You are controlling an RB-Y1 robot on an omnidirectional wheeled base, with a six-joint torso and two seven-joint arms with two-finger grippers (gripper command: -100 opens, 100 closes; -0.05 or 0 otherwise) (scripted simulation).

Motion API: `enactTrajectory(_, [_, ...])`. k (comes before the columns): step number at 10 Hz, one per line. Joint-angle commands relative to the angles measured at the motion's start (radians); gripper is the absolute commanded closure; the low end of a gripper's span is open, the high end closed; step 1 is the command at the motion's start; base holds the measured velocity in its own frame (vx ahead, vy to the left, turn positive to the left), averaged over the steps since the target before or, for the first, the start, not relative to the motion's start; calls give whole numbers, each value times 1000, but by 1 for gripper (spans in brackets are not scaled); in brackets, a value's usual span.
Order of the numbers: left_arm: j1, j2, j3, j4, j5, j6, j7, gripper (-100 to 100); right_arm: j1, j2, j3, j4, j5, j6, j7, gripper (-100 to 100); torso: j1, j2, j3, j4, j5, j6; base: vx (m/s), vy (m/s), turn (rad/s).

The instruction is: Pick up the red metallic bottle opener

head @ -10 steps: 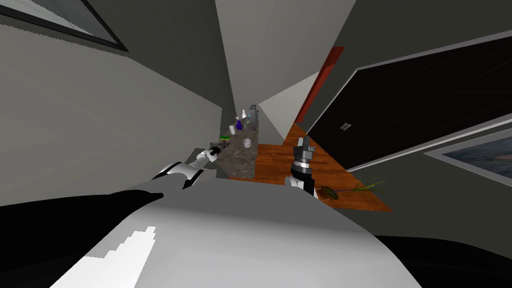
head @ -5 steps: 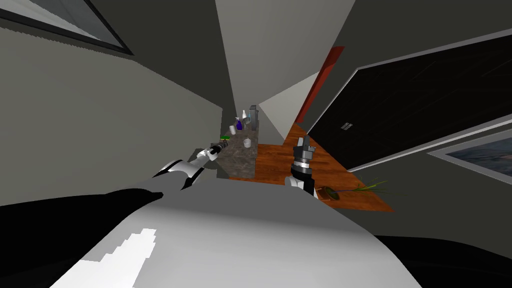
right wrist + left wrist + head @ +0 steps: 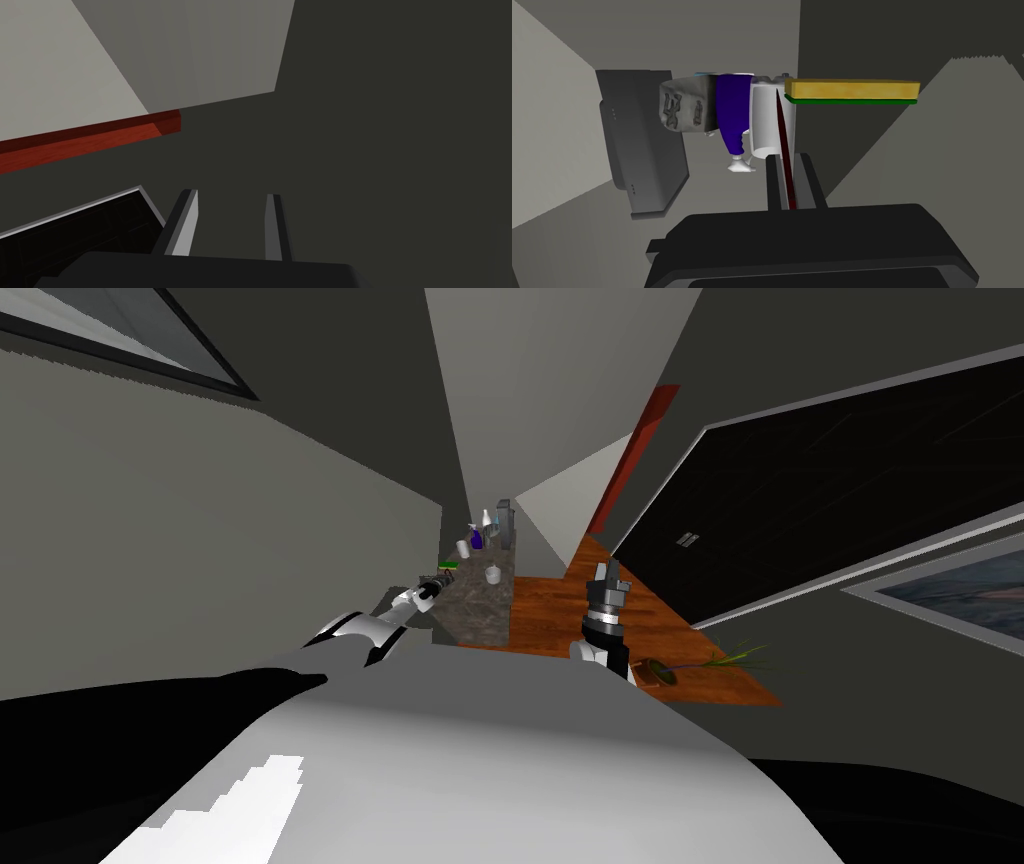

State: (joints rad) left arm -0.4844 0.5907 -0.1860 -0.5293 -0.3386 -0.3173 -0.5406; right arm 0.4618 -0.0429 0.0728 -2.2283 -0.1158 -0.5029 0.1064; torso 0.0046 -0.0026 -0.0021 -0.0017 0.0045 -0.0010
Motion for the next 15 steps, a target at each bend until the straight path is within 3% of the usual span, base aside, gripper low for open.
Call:
enactTrajectory(1, [27, 5, -3, -50, -1, 22, 13, 100, 0, 0, 0, 0, 0, 0, 0, 0, 0, 0, 0, 0, 0, 0, 14, 5, -2])
enactTrajectory(2, [27, 5, -3, -54, -1, 22, 13, 100, 0, 0, 0, 0, 0, 0, 0, 0, 0, 0, 0, 0, 0, 0, 0, 0, 0])
enactTrajectory(3, [76, 12, 24, -99, -13, 55, 30, 100, 0, 0, 0, 0, 0, 0, 0, 0, -1, 0, 0, 0, 0, 0, 24, 0, -147])
enactTrajectory(5, [110, 12, 24, -119, -13, 55, 30, 100, 0, 0, 0, 0, 0, 0, 0, 0, 1, -4, -4, -4, 2, 0, 27, 12, -32])
enactTrajectory(7, [110, 12, 24, -153, -13, 55, 30, 100, 0, 0, 0, 0, 0, 0, 0, 0, 2, -3, -5, -7, 4, -1, -2, -1, 19])
enactTrajectory(9, [110, 12, 24, -153, -13, 55, 30, 100, 0, 0, 0, 0, 0, 0, 0, 0, 1, -3, -5, -6, 3, -1, -3, -1, -4])
enactTrajectory(10, [156, 18, 51, -191, -24, 87, 46, 100, 0, 0, 0, 0, 0, 0, 0, 0, 1, -3, -5, -6, 3, 0, 29, 4, -123])
enactTrajectory(13, [192, 18, 51, -253, -24, 87, 46, 100, 0, 0, 0, 0, 0, 0, 0, 0, 4, -5, -7, -10, 4, -2, 19, 8, -19])
enactTrajectory(14, [245, 25, 78, -298, -35, 120, 62, 100, 0, 0, 0, 0, 0, 0, 0, 0, 4, -5, -7, -9, 4, -1, 13, 8, -122])
enactTrajectory(15, [275, 25, 78, -344, -35, 120, 62, 100, 0, 0, 0, 0, 0, 0, 0, 0, 5, -5, -7, -9, 4, -1, 26, 17, -72])
